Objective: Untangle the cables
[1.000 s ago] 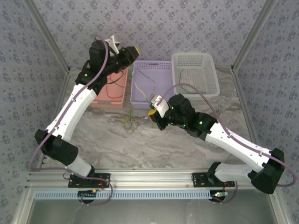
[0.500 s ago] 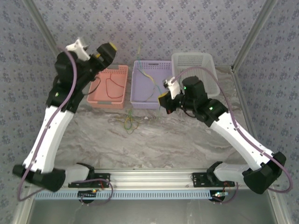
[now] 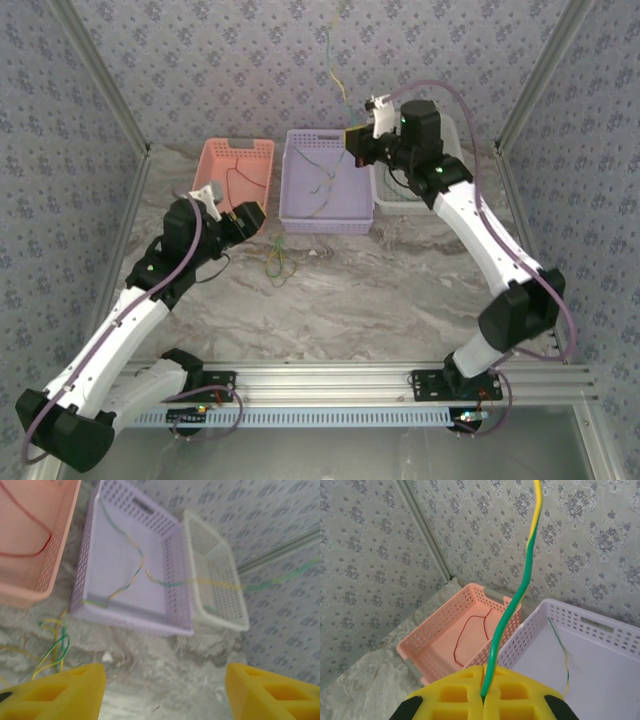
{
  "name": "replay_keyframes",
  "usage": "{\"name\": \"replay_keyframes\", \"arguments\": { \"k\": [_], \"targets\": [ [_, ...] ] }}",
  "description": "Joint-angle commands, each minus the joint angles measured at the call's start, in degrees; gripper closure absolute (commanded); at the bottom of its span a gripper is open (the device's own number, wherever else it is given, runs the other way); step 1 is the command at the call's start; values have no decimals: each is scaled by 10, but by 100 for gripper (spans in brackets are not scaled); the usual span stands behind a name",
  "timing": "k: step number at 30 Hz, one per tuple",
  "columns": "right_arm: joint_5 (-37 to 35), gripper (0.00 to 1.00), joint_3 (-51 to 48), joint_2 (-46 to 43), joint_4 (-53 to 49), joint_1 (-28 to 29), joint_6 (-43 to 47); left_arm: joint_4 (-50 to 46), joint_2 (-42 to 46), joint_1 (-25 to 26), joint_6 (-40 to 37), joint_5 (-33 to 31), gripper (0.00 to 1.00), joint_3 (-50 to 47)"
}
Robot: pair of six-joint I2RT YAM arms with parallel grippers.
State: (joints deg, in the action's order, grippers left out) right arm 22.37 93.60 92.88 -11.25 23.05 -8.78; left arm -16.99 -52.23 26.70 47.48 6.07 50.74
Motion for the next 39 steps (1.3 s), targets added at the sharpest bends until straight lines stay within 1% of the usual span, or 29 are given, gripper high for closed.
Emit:
{"name": "replay_keyframes", "arguments": {
  "k": [1,4,7,12,15,17,23,32,39],
  "targets": [
    [20,100,39,60,30,-4,1,11,21,10,-19,-8,38,-13],
    [40,100,52,115,54,-11,0,12,25,17,-25,-15,38,-27],
    [53,100,79,171,29,-12,10,9,26,18,-30,-18,40,-40],
    [58,100,63,210,1,-23,30,13,31,21,-34,-20,40,-56],
    [77,100,75,238,-44,-36,38,16,29,20,-35,-20,40,-58],
    [100,100,108,269,-99,-43,49,18,26,22,-38,-19,40,-57],
    [96,100,189,340,-227,-45,75,18,26,23,-38,-24,41,-54],
    [47,100,188,359,-274,-44,96,17,26,24,-40,-33,41,-56],
    [32,100,199,370,-295,-42,104,23,20,24,-38,-35,42,-60]
  ]
}}
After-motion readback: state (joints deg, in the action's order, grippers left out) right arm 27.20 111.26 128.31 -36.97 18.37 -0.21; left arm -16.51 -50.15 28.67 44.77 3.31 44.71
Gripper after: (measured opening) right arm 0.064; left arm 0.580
